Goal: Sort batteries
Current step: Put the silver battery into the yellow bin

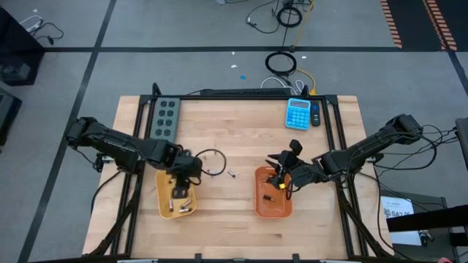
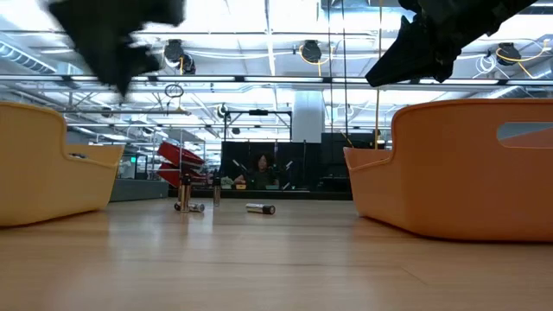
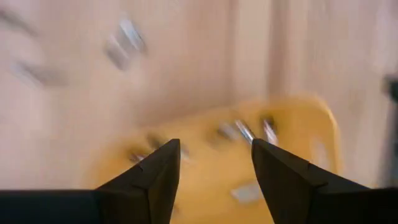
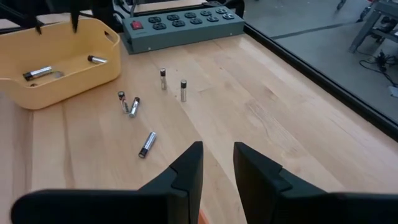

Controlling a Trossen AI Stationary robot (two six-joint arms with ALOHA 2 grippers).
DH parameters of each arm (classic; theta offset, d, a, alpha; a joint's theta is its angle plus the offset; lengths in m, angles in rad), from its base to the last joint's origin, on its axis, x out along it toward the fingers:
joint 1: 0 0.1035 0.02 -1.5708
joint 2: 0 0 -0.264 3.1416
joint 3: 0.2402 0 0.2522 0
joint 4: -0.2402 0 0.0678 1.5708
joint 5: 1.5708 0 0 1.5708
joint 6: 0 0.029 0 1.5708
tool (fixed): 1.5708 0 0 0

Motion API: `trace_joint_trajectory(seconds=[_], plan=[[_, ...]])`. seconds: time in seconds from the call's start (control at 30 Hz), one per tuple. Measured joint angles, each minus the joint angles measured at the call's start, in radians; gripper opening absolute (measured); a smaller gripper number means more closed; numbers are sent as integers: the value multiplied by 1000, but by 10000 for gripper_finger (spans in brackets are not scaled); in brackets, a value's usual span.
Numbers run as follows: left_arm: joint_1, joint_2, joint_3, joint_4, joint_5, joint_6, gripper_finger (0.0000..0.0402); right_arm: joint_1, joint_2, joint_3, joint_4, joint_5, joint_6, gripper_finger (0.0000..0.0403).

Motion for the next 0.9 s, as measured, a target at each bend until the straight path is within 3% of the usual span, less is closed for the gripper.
trace_joint_trajectory(seconds=[0.17, 0.27, 0.63, 0.9], plan=[[49, 36, 35, 114, -395, 170, 211, -1, 14, 0, 1, 0, 6, 80], [109, 50, 21, 226, -473, 239, 211, -1, 33, 0, 5, 0, 9, 80], [343, 74, -150, 600, -331, 390, 211, 4, 48, 0, 1, -18, -8, 80], [422, 157, -167, 633, -193, 376, 201, -19, 48, 0, -3, -19, -1, 79]])
